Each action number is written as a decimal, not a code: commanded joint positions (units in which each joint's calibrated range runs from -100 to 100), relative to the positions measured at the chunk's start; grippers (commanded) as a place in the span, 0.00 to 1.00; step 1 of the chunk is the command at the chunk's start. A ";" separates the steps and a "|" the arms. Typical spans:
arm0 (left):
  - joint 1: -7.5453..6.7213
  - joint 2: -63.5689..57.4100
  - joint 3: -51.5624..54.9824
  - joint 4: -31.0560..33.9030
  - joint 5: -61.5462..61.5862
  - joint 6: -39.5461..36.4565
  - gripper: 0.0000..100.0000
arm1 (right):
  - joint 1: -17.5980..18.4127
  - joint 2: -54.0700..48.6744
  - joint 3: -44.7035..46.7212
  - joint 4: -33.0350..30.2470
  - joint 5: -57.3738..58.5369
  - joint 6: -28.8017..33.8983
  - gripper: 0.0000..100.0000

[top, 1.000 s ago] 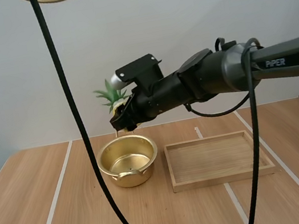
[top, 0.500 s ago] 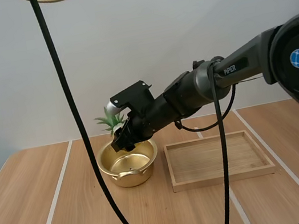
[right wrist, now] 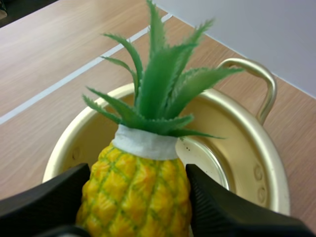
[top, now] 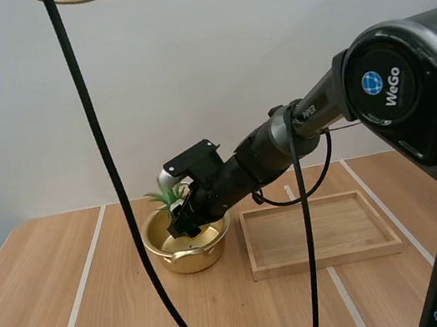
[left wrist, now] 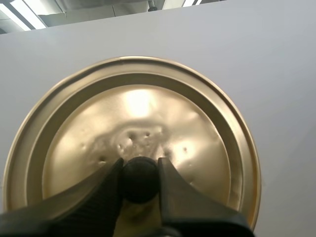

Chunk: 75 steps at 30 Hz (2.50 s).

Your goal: Open the pot, put the pineapple inside, and close it

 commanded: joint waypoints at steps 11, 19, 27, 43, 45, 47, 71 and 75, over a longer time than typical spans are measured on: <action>-0.18 -0.30 -0.25 -0.52 -1.37 -0.54 0.00 | 0.06 4.55 -0.38 0.68 -0.94 -2.67 0.00; -0.18 -0.30 -0.25 -0.52 -1.37 -0.54 0.00 | 0.06 5.09 -0.38 0.78 -1.15 -3.66 0.00; -0.18 -0.30 -0.25 -0.52 -1.37 -0.54 0.00 | 0.06 5.09 -0.38 1.88 -1.15 -3.66 0.40; -0.18 -0.30 -0.25 -0.52 -1.37 -0.54 0.00 | 0.06 3.64 -0.38 5.08 -1.33 -3.66 1.00; -0.18 -0.30 -0.25 -0.52 -1.37 -0.54 0.00 | 0.06 2.51 -0.38 5.72 -1.33 -3.66 1.00; -0.18 -0.30 -0.25 -0.52 -1.37 -0.54 0.00 | 0.06 0.93 -0.38 5.89 -1.33 -3.66 1.00; -0.18 -0.30 -0.25 -0.52 -1.37 -0.54 0.00 | -2.54 -24.25 -5.42 5.40 -17.35 -0.98 1.00; -0.18 -0.30 -0.25 -0.52 -1.37 -0.54 0.00 | -5.27 -27.06 -5.42 5.40 -17.35 -0.98 1.00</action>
